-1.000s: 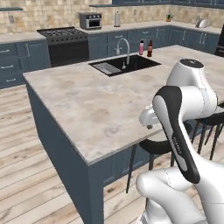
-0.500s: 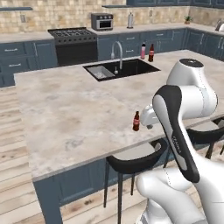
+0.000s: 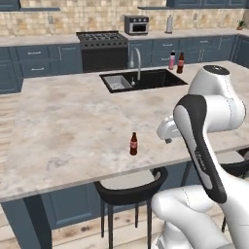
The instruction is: Place the large bottle from the dining counter next to the other large bottle outside the sink, and place the small bottle from the dining counter next to the other small bottle inside the sink.
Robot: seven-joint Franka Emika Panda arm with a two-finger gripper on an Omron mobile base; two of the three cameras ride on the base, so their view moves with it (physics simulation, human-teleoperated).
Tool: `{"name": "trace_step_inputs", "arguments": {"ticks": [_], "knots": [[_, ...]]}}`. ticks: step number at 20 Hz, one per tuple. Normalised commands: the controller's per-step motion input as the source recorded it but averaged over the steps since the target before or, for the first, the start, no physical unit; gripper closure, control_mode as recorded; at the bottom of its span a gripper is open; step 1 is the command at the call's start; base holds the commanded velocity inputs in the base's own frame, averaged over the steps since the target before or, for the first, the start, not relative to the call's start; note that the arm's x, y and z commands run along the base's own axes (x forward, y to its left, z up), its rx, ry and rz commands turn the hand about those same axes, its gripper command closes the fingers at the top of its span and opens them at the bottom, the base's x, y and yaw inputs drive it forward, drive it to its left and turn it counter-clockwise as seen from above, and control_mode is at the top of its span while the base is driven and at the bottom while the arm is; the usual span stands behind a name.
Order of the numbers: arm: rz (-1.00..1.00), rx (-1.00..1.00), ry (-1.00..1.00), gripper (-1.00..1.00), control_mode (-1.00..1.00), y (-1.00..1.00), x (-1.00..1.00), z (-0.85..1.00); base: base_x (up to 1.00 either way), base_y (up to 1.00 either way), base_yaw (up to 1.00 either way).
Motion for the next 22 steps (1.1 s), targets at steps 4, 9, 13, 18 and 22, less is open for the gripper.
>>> {"name": "trace_step_inputs", "arguments": {"ticks": [4, 9, 13, 18, 22], "knots": [[0.0, 0.0, 0.0, -1.0, 1.0, 0.0, 0.0, 0.0, 0.69, 0.04, 0.08], [0.0, 0.0, 0.0, -1.0, 1.0, 0.0, 0.0, 0.0, 0.77, 0.0, -0.13], [0.0, 0.0, 0.0, -1.0, 1.0, 0.0, 0.0, 0.0, 0.45, 0.0, -0.12], [0.0, 0.0, 0.0, -1.0, 1.0, 0.0, 0.0, 0.0, 0.0, 0.0, 0.0], [0.0, 0.0, 0.0, -1.0, 1.0, 0.0, 0.0, 0.0, 0.0, 0.0, 0.0]]}}
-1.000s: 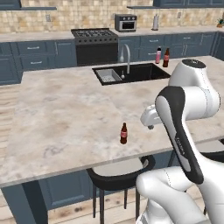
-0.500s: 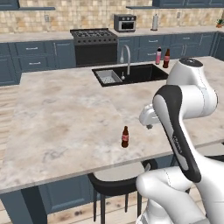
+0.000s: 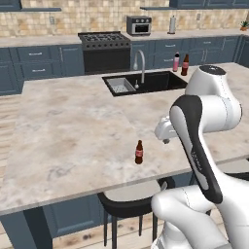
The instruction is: Place the large bottle from the dining counter next to the other large bottle outside the sink, and place the small bottle from the dining counter next to the other small bottle inside the sink.
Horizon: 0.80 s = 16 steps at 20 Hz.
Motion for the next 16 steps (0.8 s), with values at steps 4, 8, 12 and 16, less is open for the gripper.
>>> {"name": "trace_step_inputs", "arguments": {"ticks": [4, 8, 12, 16], "knots": [[-0.02, 0.0, 0.07, -1.0, -1.0, 0.12, 0.31, 0.0, 0.0, 0.0, 0.0], [-0.03, -0.01, 0.11, -1.0, -1.0, 0.14, 0.38, -0.02, 0.0, 0.0, 0.0], [-0.06, -0.03, 0.08, -1.0, -1.0, 0.14, 0.13, 0.0, 0.0, 0.0, 0.0], [-0.07, -0.03, 0.06, -1.0, -1.0, 0.0, 0.07, -0.22, 0.0, 0.0, 0.0]]}}
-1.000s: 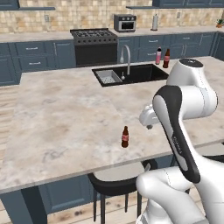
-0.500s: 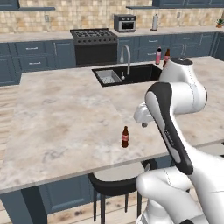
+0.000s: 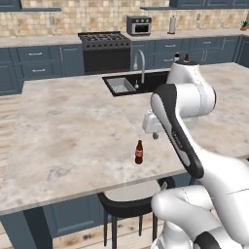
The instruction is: Place the large bottle from the dining counter next to the other large bottle outside the sink, and place the small bottle from the dining counter next to the other small bottle inside the sink.
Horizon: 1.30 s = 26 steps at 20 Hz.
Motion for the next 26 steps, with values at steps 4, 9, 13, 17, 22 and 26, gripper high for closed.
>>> {"name": "trace_step_inputs", "arguments": {"ticks": [4, 9, 13, 17, 22, 26], "knots": [[-0.04, -0.01, 0.0, -1.0, -1.0, 0.0, 0.13, -0.47, 0.0, 0.0, 0.0], [-0.04, -0.01, 0.0, -1.0, -1.0, 0.0, 0.36, -0.61, 0.0, 0.0, 0.0], [-0.04, -0.02, 0.0, -1.0, -1.0, 0.0, 0.56, -0.51, 0.0, 0.0, 0.0], [-0.03, -0.02, 0.0, -1.0, -1.0, 0.0, 0.52, -0.12, 0.0, 0.0, 0.0], [0.0, 0.0, 0.06, -1.0, -1.0, 0.0, 0.29, 0.16, 0.0, 0.0, 0.0], [0.0, 0.0, 0.08, -1.0, -1.0, 0.01, 0.0, 0.23, 0.0, 0.0, 0.0]]}}
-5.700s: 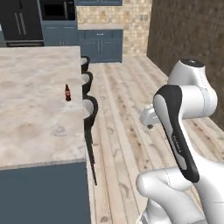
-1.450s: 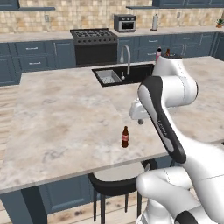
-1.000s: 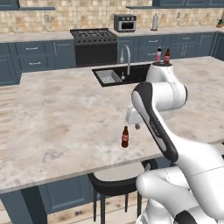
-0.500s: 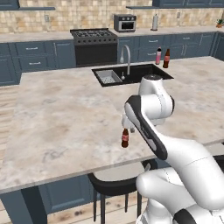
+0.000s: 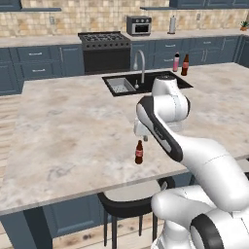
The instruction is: Place the large bottle from the dining counter next to the other large bottle outside the sink, and place the small bottle from the dining counter next to the other small bottle inside the sink.
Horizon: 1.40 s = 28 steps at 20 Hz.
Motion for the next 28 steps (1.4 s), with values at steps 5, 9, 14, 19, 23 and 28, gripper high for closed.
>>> {"name": "trace_step_inputs", "arguments": {"ticks": [5, 9, 14, 19, 23, 28], "knots": [[0.0, 0.0, 0.02, -1.0, -1.0, 0.0, 0.0, -0.01, 0.0, 0.0, 0.0], [0.0, 0.0, 0.0, -1.0, -1.0, 0.0, 0.11, -0.28, 0.0, 0.0, 0.0], [0.0, 0.0, -0.03, -1.0, -1.0, 0.0, 0.24, -0.3, 0.0, 0.0, 0.0], [0.0, 0.0, 0.0, -1.0, -1.0, 0.22, 0.21, -0.01, 0.0, 0.0, 0.0], [0.0, 0.0, 0.0, -1.0, -1.0, 0.18, 0.25, 0.0, 0.0, 0.0, 0.0], [0.0, 0.0, 0.0, -1.0, -1.0, 0.0, 0.4, 0.0, 0.0, 0.0, 0.0]]}}
